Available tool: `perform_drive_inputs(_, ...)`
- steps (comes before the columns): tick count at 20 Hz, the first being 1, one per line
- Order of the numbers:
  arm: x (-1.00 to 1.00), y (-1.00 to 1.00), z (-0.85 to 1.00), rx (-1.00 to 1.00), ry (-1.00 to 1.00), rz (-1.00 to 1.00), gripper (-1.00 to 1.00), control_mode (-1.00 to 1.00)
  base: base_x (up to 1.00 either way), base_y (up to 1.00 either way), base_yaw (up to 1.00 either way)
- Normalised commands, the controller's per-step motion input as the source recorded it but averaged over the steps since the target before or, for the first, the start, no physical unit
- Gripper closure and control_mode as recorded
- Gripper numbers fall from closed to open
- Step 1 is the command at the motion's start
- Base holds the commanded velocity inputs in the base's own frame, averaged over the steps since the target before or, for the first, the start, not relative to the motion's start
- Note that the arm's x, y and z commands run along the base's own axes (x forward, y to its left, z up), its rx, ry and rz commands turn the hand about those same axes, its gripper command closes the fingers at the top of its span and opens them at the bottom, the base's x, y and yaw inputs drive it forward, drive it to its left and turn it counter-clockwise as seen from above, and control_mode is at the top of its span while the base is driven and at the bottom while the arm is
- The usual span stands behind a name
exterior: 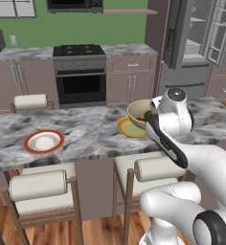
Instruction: Pick the chicken drumstick and lime from their plates and place them in the bowl. Then put the bowl in the fridge.
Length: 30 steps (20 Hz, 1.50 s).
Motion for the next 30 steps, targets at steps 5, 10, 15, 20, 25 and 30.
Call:
perform_drive_inputs(5,0.0,0.0,0.0,0.02,0.0,0.0,1.0,-1.0,0.0,0.0,0.0)
perform_drive_inputs(10,0.0,0.0,0.0,0.0,0.0,0.0,1.0,-1.0,0.0,0.0,0.0)
perform_drive_inputs(15,0.0,0.0,0.0,0.0,0.0,0.0,1.0,-1.0,0.0,0.0,0.0)
perform_drive_inputs(20,0.0,0.0,0.0,0.0,0.0,0.0,1.0,1.0,0.0,0.0,0.0)
perform_drive_inputs(25,0.0,0.0,0.0,0.0,0.0,0.0,1.0,1.0,-0.12,0.03,0.04)
perform_drive_inputs(30,0.0,0.0,0.0,0.0,0.0,0.0,1.0,1.0,-0.71,-0.11,0.01)
